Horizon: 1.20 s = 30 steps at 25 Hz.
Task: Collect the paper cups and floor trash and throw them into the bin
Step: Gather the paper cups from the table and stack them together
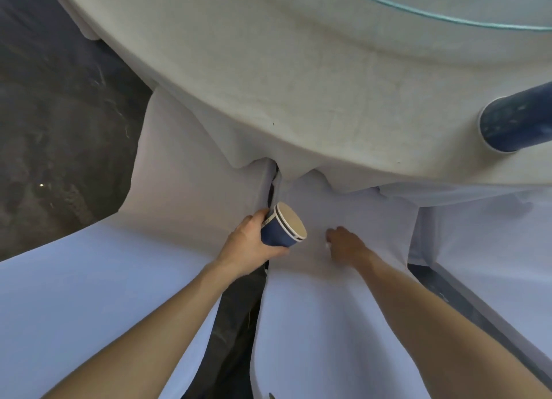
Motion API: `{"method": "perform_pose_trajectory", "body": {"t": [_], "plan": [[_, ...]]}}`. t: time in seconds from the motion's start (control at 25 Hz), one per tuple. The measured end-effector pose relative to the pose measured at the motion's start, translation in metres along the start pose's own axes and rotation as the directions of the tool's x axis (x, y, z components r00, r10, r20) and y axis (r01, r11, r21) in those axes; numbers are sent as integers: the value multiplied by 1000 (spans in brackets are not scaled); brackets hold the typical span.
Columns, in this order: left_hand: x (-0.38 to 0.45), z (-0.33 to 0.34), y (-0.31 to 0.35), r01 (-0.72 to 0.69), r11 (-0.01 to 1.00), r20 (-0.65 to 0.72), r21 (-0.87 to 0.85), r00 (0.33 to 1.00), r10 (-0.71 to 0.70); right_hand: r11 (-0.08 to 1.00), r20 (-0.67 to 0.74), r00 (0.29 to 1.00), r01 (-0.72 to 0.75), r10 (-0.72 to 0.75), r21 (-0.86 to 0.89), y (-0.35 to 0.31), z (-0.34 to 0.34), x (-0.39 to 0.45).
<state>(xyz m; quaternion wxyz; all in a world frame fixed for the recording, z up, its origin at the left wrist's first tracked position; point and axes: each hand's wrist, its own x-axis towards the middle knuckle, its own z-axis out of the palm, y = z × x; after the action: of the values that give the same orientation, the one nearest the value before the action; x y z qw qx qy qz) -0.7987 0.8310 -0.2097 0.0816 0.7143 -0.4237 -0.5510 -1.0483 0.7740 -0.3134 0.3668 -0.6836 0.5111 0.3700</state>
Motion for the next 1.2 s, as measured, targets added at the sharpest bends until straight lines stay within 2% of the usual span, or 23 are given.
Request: {"method": "perform_pose_trajectory", "body": {"t": [0.12, 0.2, 0.28, 0.36, 0.48, 0.56, 0.64, 0.76, 0.84, 1.08, 1.2], "plan": [[-11, -2, 19, -26, 999, 19, 31, 999, 26, 971, -52, 997, -48, 61, 234, 8, -6, -39], [-20, -5, 39, -64, 994, 17, 83, 998, 63, 904, -162, 979, -41, 121, 426, 12, -32, -72], [-33, -5, 63, -103, 986, 23, 129, 995, 101, 782, -263, 952, 44, 155, 621, 14, -63, -113], [-46, -6, 88, -147, 973, 29, 176, 989, 144, 605, -335, 921, 154, 198, 781, 12, -94, -154], [-75, -8, 123, -197, 948, 18, 249, 980, 199, 412, -442, 866, 324, 233, 852, 2, -129, -214], [-94, -7, 143, -230, 942, 1, 246, 972, 237, 365, -507, 827, 406, 242, 838, -3, -140, -249], [-107, -1, 160, -268, 947, -7, 178, 962, 274, 402, -567, 796, 458, 212, 793, -5, -140, -269], [-128, 14, 182, -325, 939, -20, 113, 944, 329, 647, -625, 773, 422, 110, 635, 2, -135, -290], [-138, 25, 193, -351, 930, -31, 105, 934, 356, 740, -637, 771, 425, 6, 521, 15, -135, -299], [-177, 78, 226, -341, 940, -246, 23, 909, 335, 773, -648, 729, 534, -218, 341, 72, -146, -339], [-189, 110, 241, -348, 937, -346, -33, 883, 316, 762, -679, 681, 585, -274, 279, 101, -150, -351]]}}
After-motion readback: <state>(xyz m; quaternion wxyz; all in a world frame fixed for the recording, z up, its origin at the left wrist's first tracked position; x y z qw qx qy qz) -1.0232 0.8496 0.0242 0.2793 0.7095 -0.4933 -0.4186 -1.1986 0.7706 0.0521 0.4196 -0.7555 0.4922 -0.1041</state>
